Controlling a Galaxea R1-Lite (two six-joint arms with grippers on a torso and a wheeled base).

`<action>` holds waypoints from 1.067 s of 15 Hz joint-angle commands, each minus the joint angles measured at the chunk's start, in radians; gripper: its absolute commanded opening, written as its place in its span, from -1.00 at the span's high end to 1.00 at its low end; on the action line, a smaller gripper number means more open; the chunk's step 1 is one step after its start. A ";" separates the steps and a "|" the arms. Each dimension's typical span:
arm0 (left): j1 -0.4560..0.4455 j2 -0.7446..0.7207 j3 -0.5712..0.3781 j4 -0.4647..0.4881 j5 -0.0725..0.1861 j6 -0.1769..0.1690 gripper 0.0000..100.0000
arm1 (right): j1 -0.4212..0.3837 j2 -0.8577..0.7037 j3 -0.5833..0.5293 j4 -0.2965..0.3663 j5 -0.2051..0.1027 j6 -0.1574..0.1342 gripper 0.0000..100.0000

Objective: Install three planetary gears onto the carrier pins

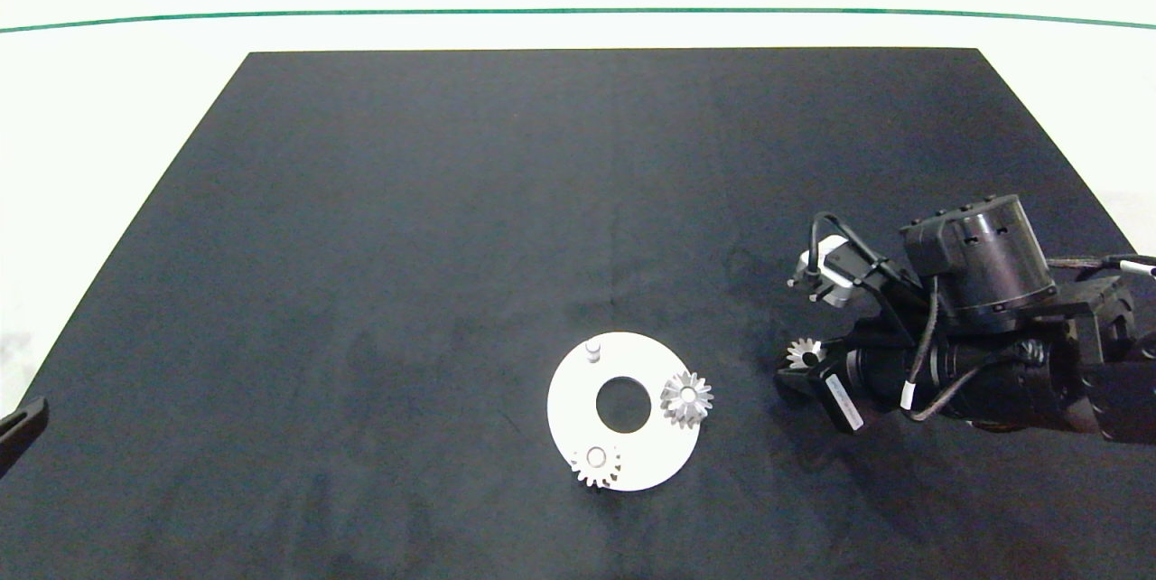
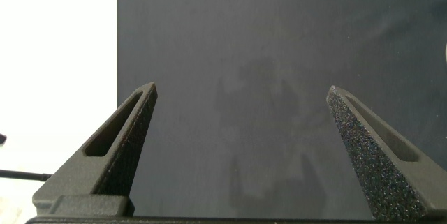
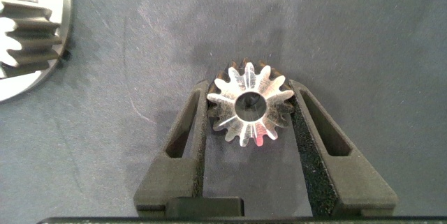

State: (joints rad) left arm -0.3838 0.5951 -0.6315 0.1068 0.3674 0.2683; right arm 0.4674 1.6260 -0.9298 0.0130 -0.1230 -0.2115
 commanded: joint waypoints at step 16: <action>0.020 0.002 -0.001 0.001 0.001 0.002 -1.00 | 0.329 0.180 -0.544 0.269 -0.113 -0.011 0.86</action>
State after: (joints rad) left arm -0.3645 0.5951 -0.6311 0.1068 0.3655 0.2683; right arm 0.7577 1.7347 -1.4455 0.2789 -0.2251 -0.2211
